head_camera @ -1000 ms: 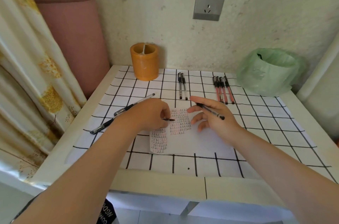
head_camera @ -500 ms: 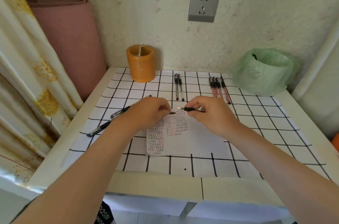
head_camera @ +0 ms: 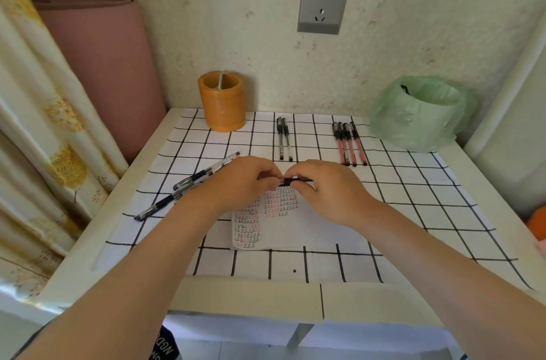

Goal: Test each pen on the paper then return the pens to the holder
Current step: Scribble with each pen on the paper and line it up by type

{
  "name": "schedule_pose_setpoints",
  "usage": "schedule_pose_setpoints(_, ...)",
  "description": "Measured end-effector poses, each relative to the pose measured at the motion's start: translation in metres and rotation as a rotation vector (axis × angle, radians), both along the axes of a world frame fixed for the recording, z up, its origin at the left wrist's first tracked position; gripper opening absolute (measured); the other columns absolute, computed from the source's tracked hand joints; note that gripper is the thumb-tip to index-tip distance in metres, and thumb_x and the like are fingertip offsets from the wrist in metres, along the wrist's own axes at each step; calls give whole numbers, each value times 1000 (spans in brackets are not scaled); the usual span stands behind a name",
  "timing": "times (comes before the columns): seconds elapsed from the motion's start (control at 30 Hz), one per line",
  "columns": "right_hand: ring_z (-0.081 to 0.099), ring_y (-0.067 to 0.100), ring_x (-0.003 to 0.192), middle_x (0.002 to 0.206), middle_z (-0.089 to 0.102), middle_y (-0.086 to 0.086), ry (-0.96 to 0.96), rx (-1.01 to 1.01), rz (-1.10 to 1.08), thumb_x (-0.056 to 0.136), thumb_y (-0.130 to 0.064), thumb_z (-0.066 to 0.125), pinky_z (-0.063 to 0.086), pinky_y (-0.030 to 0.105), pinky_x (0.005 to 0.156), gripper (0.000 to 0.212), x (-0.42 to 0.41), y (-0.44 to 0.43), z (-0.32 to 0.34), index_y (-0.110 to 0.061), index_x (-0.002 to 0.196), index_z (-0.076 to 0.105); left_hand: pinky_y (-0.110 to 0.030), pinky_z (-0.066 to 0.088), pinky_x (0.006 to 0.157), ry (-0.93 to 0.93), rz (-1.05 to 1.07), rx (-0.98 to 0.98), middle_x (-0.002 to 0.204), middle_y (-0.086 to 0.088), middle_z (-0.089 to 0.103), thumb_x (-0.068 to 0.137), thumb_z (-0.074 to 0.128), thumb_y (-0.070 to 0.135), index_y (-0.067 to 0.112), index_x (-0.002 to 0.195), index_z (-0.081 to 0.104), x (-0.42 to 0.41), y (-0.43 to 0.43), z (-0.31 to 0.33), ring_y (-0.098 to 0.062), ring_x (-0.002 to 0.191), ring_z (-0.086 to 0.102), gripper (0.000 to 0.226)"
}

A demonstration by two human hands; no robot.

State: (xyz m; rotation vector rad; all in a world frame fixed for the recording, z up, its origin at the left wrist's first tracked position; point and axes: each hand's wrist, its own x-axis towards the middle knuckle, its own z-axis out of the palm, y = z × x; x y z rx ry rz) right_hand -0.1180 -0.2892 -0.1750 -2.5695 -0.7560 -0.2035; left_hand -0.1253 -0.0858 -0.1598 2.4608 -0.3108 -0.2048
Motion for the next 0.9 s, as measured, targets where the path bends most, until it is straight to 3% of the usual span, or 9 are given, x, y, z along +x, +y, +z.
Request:
schedule_pose_setpoints(0.07, 57, 8, 81, 87, 66, -14, -28, -79, -4, 93, -44, 56, 39, 26, 64, 22, -2, 1, 3, -32, 108, 68, -25, 48, 69, 22, 45, -66, 87, 11, 72, 93, 65, 32, 31, 96, 72, 0, -2, 1, -10, 85, 65, 7)
schedule_pose_setpoints(0.17, 52, 13, 72, 73, 57, -12, -120, -277, -44, 81, -78, 40, 37, 30, 66, 56, -5, 2, 6, -27, 88, 62, -36, 55, 78, 90, 60, -180, 82, 7, 75, 87, 72, 33, 27, 85, 74, -3, -9, 2, -13, 81, 68, 7)
schedule_pose_setpoints(0.23, 50, 15, 72, 68, 54, -9, -165, -416, -59, 69, -93, 27, 34, 33, 71, 71, -8, 3, 8, -26, 73, 53, -35, 56, 79, 170, 44, -241, 80, 3, 76, 84, 76, 32, 22, 83, 76, -7, -15, 2, -12, 75, 68, 10)
schedule_pose_setpoints(0.33, 46, 15, 60, 51, 43, -9, -189, -413, -62, 63, -95, 27, 31, 33, 68, 72, -8, 3, 6, -25, 52, 40, -20, 53, 66, 247, 37, -300, 75, 0, 74, 83, 79, 30, 15, 84, 77, -11, -22, 2, -4, 67, 64, 16)
schedule_pose_setpoints(0.43, 33, 14, 42, 37, 30, -6, -223, -345, -106, 68, -85, 43, 33, 28, 53, 73, -9, 5, 4, -18, 43, 33, -12, 46, 58, 273, 56, -331, 77, -2, 75, 83, 78, 32, 14, 86, 78, -13, -22, 6, 0, 65, 62, 18)
schedule_pose_setpoints(0.5, 25, 14, 38, 36, 24, -4, -204, -319, -141, 68, -77, 47, 25, 25, 45, 69, -12, 6, 5, -15, 43, 32, -13, 48, 61, 294, 57, -346, 83, -5, 76, 83, 78, 32, 14, 87, 79, -13, -20, 10, -1, 69, 65, 19)
schedule_pose_setpoints(0.6, 28, 14, 40, 37, 26, -2, -145, -323, -159, 66, -78, 38, 23, 24, 44, 67, -14, 9, 6, -15, 44, 35, -23, 51, 74, 341, 46, -364, 88, -6, 77, 82, 78, 31, 17, 89, 81, -14, -17, 13, -5, 75, 68, 16)
schedule_pose_setpoints(0.7, 33, 13, 40, 37, 29, -3, -111, -306, -172, 62, -81, 28, 25, 24, 45, 68, -15, 10, 7, -16, 44, 38, -22, 49, 71, 373, 52, -374, 88, -5, 78, 83, 77, 29, 19, 91, 81, -13, -13, 15, -6, 75, 68, 14)
schedule_pose_setpoints(0.9, 44, 11, 43, 40, 40, -5, -119, -364, -170, 57, -97, 33, 32, 26, 46, 82, -13, 12, 9, -17, 45, 45, -21, 52, 69, 409, 110, -401, 91, -9, 77, 81, 80, 27, 18, 90, 82, -12, -12, 15, -9, 77, 64, 13)
